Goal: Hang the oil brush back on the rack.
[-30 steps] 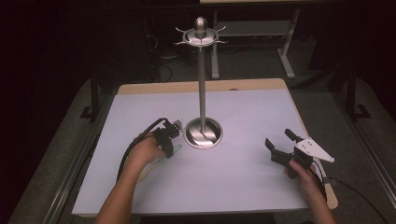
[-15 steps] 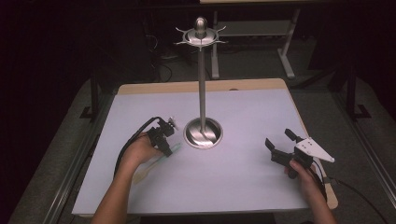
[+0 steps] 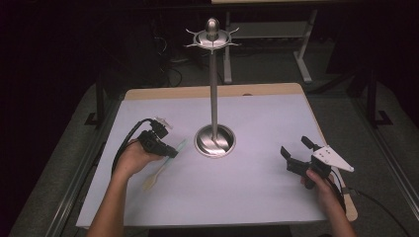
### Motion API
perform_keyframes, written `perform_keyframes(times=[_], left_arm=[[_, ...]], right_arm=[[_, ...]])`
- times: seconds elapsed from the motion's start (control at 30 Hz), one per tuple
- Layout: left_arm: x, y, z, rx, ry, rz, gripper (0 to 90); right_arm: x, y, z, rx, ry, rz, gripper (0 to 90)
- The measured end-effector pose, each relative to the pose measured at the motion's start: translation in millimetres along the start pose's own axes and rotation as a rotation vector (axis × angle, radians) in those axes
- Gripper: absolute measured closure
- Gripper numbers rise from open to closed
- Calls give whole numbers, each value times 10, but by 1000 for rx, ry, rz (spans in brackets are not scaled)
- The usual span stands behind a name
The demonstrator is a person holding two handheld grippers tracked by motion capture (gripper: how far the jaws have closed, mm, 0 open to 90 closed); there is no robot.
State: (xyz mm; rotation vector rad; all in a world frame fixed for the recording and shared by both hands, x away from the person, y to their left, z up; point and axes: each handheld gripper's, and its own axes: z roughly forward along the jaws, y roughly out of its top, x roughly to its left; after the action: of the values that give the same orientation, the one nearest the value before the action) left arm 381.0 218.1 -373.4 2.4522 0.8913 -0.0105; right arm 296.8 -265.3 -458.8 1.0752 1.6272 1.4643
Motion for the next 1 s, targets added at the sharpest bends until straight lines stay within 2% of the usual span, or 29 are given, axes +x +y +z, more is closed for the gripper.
perform_keyframes(times=[0.03, 0.07, 0.23, 0.3, 0.33, 0.37, 0.4, 0.47, 0.53, 0.67, 0.7, 0.77, 0.8, 0.87, 1.0], left_arm=[[0, 0, 0, 0, 0, 0, 784], [-1, -14, -60, -45, -11, 4, 784], [-10, -42, -191, -146, -36, 9, 784], [-2, -54, -233, -180, -45, 17, 784], [-2, -54, -233, -180, -45, 17, 784], [6, -71, -285, -220, -59, 24, 784], [6, -71, -285, -220, -59, 24, 784], [7, -87, -326, -263, -69, 31, 784], [14, -91, -345, -272, -72, 43, 784], [8, -109, -410, -335, -89, 61, 784], [8, -109, -410, -335, -89, 61, 784], [13, -120, -459, -376, -105, 74, 784], [13, -120, -459, -376, -105, 74, 784], [8, -134, -500, -422, -118, 71, 784], [10, -146, -546, -462, -136, 77, 784]], right_arm=[[0, 0, 0, 0, 0, 0, 133], [0, 0, 0, 0, 0, 0, 133], [1, 0, 0, -1, 0, -1, 133], [1, 0, 0, -1, 0, -2, 133], [1, 0, 0, -1, 0, -2, 133], [1, 0, 0, -1, 1, -2, 134], [1, 0, 0, -1, 1, -2, 134], [1, 0, 0, -1, 1, -2, 133], [1, 0, 0, -1, 1, -2, 133], [1, 0, 0, -1, 1, -2, 133], [1, 0, 0, -1, 1, -3, 133], [1, 0, 0, -1, 1, -3, 133], [1, 0, 0, -1, 1, -2, 133], [1, 0, 0, -2, 1, -2, 133], [2, 0, 0, 0, 0, -1, 133]])
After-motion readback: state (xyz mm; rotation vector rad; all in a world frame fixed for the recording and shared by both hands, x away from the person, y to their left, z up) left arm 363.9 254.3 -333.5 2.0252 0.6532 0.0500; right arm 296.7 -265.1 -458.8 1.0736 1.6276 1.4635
